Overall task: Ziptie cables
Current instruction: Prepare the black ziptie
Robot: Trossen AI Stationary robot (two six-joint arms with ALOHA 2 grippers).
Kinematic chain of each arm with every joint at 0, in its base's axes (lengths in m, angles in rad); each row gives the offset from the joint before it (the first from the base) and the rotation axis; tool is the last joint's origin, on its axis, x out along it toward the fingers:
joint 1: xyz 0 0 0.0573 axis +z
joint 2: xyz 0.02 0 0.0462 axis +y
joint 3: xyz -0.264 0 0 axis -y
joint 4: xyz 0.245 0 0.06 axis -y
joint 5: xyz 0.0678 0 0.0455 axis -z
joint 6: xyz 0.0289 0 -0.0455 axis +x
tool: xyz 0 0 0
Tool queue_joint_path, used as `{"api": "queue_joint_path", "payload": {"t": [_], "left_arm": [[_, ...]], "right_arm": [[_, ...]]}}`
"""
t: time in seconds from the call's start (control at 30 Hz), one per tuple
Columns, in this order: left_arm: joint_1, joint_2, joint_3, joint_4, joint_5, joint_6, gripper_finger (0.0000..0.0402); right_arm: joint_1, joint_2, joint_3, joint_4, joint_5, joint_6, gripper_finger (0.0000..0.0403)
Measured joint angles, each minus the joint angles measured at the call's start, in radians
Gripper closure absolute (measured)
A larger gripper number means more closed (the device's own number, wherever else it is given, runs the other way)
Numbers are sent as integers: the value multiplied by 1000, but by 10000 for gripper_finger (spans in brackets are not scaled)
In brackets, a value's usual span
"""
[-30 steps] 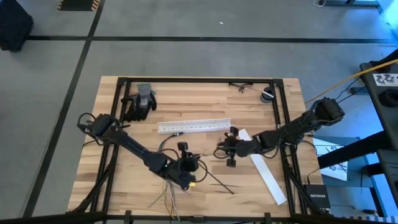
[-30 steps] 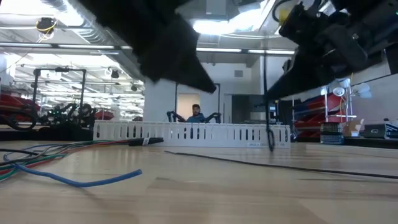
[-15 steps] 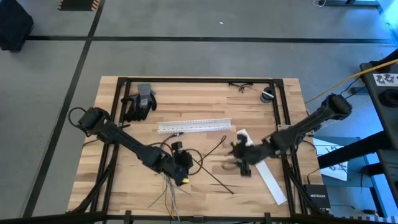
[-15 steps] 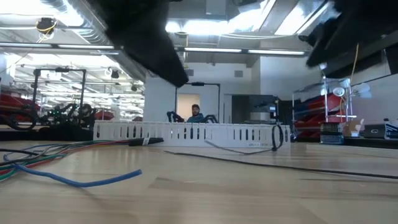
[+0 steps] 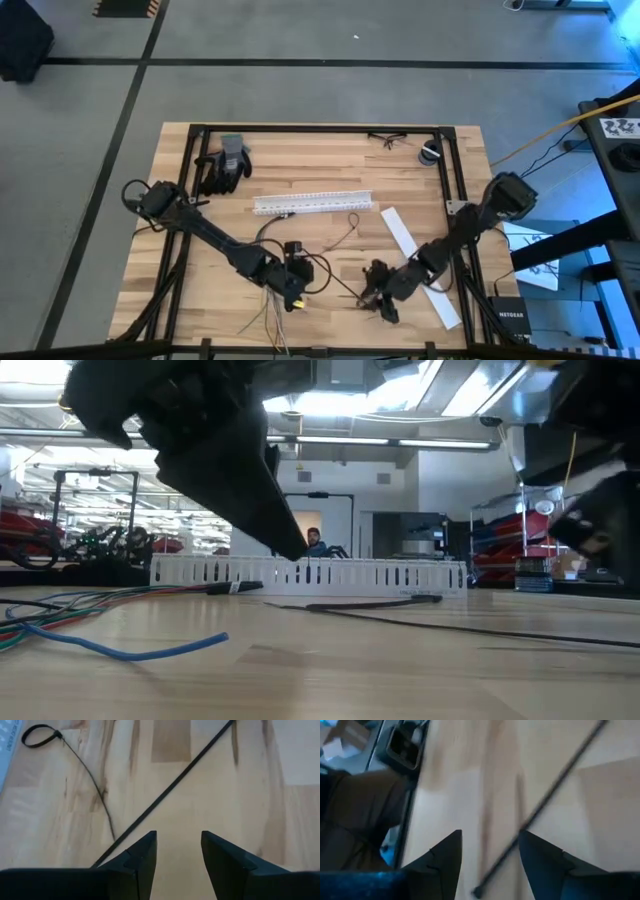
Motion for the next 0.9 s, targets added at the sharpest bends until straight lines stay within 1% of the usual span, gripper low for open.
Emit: {"api": "queue_joint_path", "payload": {"t": [0.13,0.23,0.33,0.43,0.53,0.57,0.63,0.7,0.8,0.83,0.9], "left_arm": [[-8,0,0,74,1,0,252],[-16,0,0,105,0,6,254],[-23,0,0,103,-3,13,253],[-25,0,0,98,-3,10,251],[-29,0,0,98,-5,15,253],[-30,0,0,98,-6,16,254],[-30,0,0,95,-5,14,256],[-31,0,0,98,-5,14,256],[-30,0,0,98,-5,25,257],[-30,0,0,99,-6,33,257],[-30,0,0,103,-7,41,258]], "right_arm": [[31,48,91,-171,72,0,217],[64,90,181,-294,187,-9,217],[101,158,264,-406,297,-20,217],[108,225,329,-480,307,5,217],[112,277,368,-537,330,75,221],[112,285,376,-552,331,91,228],[112,290,381,-568,331,110,255],[111,291,381,-574,331,118,295],[110,292,381,-580,327,117,370],[109,292,381,-583,323,114,386],[109,292,381,-592,328,106,392]]}}
